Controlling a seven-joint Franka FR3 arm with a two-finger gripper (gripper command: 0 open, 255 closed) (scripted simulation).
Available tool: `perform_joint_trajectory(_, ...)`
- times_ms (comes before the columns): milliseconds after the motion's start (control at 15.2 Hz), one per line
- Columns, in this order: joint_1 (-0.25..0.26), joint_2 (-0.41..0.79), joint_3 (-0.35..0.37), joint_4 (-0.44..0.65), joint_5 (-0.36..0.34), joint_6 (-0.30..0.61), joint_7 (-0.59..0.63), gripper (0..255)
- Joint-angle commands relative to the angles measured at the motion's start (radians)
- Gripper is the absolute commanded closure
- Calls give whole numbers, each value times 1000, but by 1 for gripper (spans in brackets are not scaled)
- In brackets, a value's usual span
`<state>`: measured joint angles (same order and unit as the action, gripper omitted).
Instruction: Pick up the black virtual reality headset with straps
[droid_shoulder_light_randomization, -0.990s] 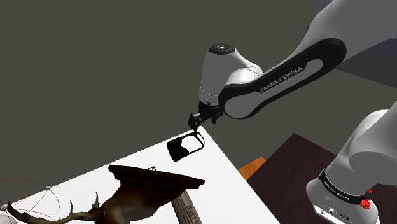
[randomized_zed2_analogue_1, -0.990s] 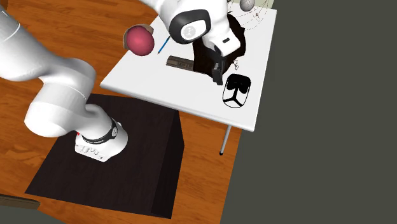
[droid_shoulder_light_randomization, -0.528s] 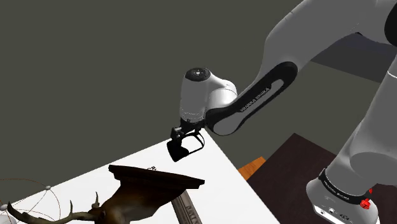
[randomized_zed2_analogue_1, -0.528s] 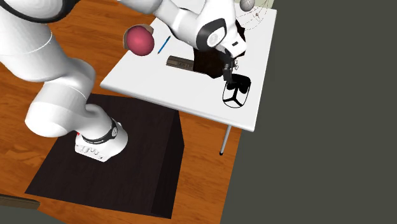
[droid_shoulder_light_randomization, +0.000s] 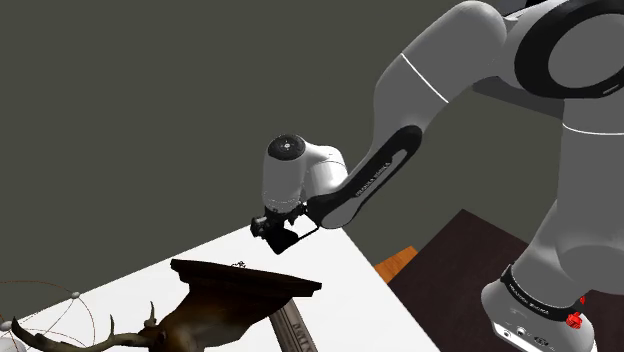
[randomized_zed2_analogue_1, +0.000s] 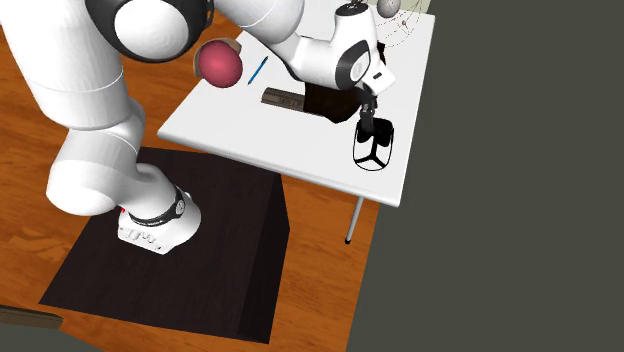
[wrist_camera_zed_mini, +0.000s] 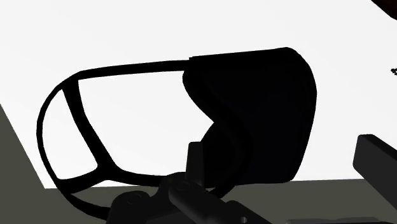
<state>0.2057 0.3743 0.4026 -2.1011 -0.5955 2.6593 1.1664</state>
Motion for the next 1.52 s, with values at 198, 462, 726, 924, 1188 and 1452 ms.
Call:
perform_joint_trajectory(198,35,62,-45,10,-70,46,61,0)
perform_joint_trajectory(462,36,61,-45,10,-69,46,60,255)
perform_joint_trajectory(726,35,60,-44,9,-68,45,60,255)
perform_joint_trajectory(924,35,61,-44,10,-68,45,60,255)
perform_joint_trajectory(1188,18,31,-21,5,-34,21,30,255)
perform_joint_trajectory(1452,-5,-11,10,3,13,-13,-10,255)
